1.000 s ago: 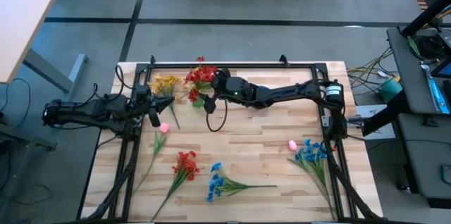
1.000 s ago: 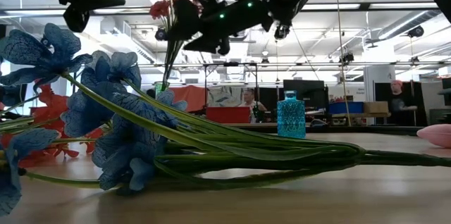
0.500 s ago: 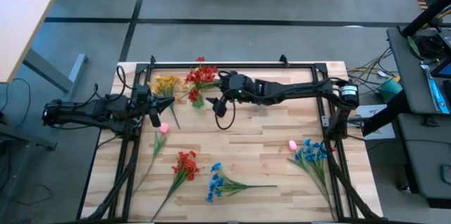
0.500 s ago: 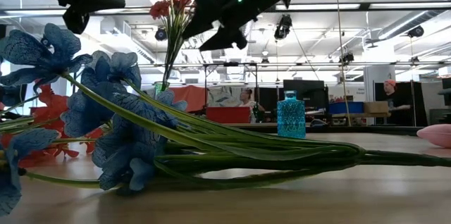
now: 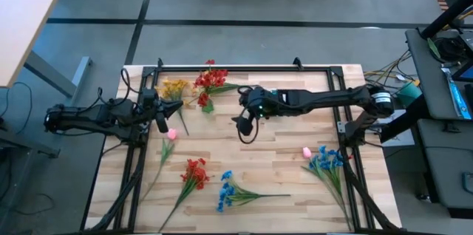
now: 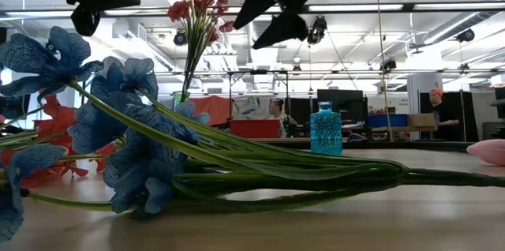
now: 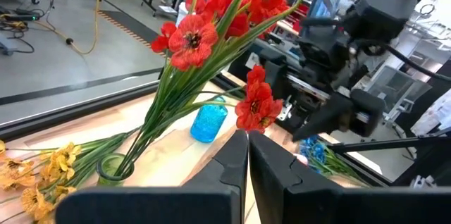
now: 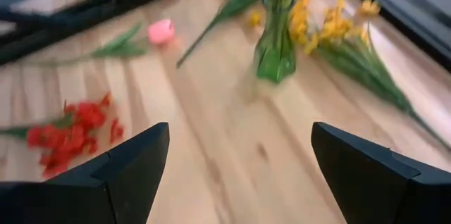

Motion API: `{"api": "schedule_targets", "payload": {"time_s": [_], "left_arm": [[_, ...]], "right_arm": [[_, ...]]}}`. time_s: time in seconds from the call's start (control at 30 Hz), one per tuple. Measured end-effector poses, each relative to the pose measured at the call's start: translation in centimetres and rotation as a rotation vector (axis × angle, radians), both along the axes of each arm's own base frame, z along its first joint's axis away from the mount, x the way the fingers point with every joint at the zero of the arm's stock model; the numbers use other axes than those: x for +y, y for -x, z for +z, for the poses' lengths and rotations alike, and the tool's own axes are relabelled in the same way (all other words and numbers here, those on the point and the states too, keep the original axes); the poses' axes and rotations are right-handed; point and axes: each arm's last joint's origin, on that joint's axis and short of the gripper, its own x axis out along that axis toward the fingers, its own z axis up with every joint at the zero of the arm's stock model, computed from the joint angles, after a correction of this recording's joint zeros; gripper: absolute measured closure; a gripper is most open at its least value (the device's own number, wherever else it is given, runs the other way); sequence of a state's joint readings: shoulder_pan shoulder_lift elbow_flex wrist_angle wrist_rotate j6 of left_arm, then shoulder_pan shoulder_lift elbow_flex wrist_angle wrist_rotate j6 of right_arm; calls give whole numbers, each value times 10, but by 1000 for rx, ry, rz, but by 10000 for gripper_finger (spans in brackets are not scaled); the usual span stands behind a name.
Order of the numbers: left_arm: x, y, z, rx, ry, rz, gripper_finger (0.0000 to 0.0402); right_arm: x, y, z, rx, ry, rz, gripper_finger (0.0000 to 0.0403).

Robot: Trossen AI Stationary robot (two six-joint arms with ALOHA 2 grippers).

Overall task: Sort flowers into vase by color
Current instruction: Put the right pink tulip into the blue vase

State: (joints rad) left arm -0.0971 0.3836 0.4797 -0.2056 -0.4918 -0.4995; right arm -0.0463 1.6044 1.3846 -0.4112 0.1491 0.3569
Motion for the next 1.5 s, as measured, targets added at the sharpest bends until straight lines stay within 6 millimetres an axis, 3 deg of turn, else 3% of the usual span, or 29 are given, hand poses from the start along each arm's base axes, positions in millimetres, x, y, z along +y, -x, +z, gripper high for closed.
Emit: {"api": "schedule_targets", "payload": {"time_s": [0.27, 0.53, 0.77, 1.03, 1.3, 1.5], "left_arm": [[0, -2, 0, -8, 13, 1, 402], [-2, -5, -1, -24, 100, -32, 402], [-7, -19, -9, 27, 209, -136, 402], [-17, -28, -21, 130, 355, -228, 402], [-29, -24, -51, 414, 661, -200, 402], [-44, -35, -48, 523, 680, -241, 402]], "right_arm": [[35, 15, -6, 153, -28, 67, 64], [86, 28, -10, 252, 46, 387, 65], [115, 51, -19, 437, 20, 448, 64], [135, 67, -20, 525, 9, 465, 65], [138, 68, -19, 513, 21, 487, 64], [136, 68, -16, 504, 32, 502, 65]]}}
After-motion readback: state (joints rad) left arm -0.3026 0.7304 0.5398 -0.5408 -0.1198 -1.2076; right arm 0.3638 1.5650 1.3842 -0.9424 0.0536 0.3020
